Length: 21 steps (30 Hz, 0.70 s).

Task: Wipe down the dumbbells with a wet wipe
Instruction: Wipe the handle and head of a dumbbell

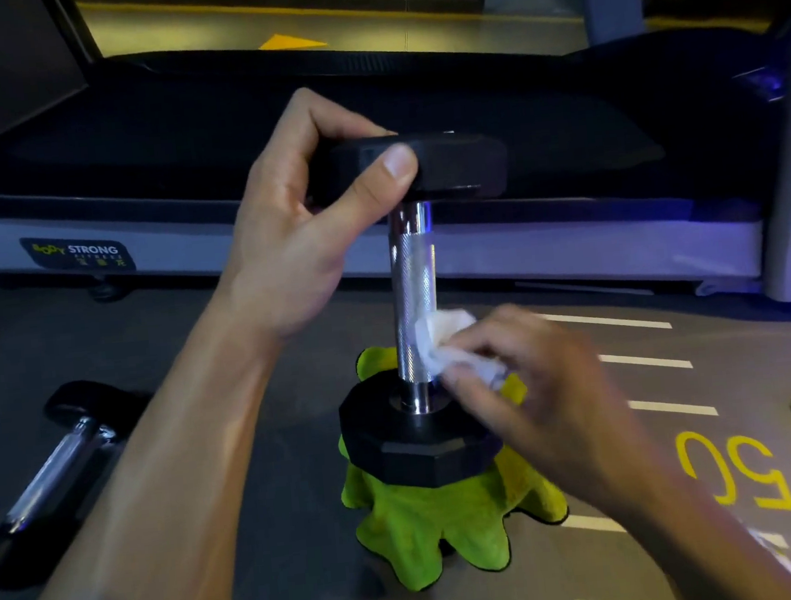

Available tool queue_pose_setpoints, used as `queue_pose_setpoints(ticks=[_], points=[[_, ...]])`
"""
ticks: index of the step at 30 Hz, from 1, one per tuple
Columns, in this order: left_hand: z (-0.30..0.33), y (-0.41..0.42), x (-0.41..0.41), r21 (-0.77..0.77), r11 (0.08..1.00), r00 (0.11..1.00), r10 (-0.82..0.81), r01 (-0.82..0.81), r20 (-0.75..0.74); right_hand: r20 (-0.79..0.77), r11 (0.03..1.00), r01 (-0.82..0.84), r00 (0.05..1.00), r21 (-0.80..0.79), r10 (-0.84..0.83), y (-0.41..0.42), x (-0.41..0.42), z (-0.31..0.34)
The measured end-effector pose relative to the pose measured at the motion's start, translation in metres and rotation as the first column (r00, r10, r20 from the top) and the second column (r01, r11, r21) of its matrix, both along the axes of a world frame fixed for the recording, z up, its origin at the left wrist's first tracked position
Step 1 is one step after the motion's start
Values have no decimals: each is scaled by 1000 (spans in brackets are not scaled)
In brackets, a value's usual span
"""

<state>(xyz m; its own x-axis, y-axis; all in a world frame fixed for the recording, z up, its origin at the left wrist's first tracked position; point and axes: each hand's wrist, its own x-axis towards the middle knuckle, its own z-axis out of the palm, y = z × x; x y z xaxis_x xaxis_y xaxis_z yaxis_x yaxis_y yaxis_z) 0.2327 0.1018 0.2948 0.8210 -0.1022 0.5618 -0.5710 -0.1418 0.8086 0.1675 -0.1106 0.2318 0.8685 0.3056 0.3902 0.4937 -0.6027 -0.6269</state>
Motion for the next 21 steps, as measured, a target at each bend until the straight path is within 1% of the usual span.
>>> queue_pose_setpoints(ticks=[2,3,4,5,6,8,10,11,12,13,15,16,17,18,20,21], points=[[0,1,1,-5,1000,1000,1,-1,-4,-119,988,-151,982,-15,148,4,2,-1],[0,2,1,-6,1000,1000,-1,1,-4,-156,983,-185,971,-20,180,5,6,1],[-1,2,1,-8,1000,1000,-5,5,-4,-157,980,-197,969,-40,189,5,9,5],[-1,1,1,-12,1000,1000,-13,13,-4,-114,980,-192,976,-56,185,8,13,8],[0,0,1,-18,1000,1000,-21,21,-5,-37,984,-174,984,-49,172,13,17,12],[0,-1,1,-26,999,1000,-28,28,-9,124,996,-83,989,33,78,25,29,20],[0,-4,0,-14,999,999,-36,36,-19,183,985,17,982,170,-48,34,35,24],[1,-4,1,-16,999,999,-40,40,-23,184,979,32,980,199,-69,35,35,23],[0,-4,1,-23,999,999,-37,36,-25,167,983,10,985,181,-41,34,30,17],[0,-3,2,-31,999,999,-29,28,-28,119,991,-36,993,131,20,31,23,10],[-1,-2,2,-43,999,999,-20,18,-35,-36,992,-125,991,30,126,25,7,-3],[-1,-2,2,-46,999,999,-18,16,-37,-76,990,-143,987,5,143,23,4,-4],[-1,-2,2,-50,999,999,-18,16,-36,-51,990,-139,989,-4,139,22,6,-1],[-1,-3,1,-52,998,999,-24,22,-34,21,993,-117,993,1,117,24,12,4],[0,-4,0,-49,998,999,-35,34,-27,151,993,-37,988,114,19,31,25,16],[0,-4,-1,-43,999,999,-35,34,-25,174,983,-6,984,183,-26,35,30,20]])
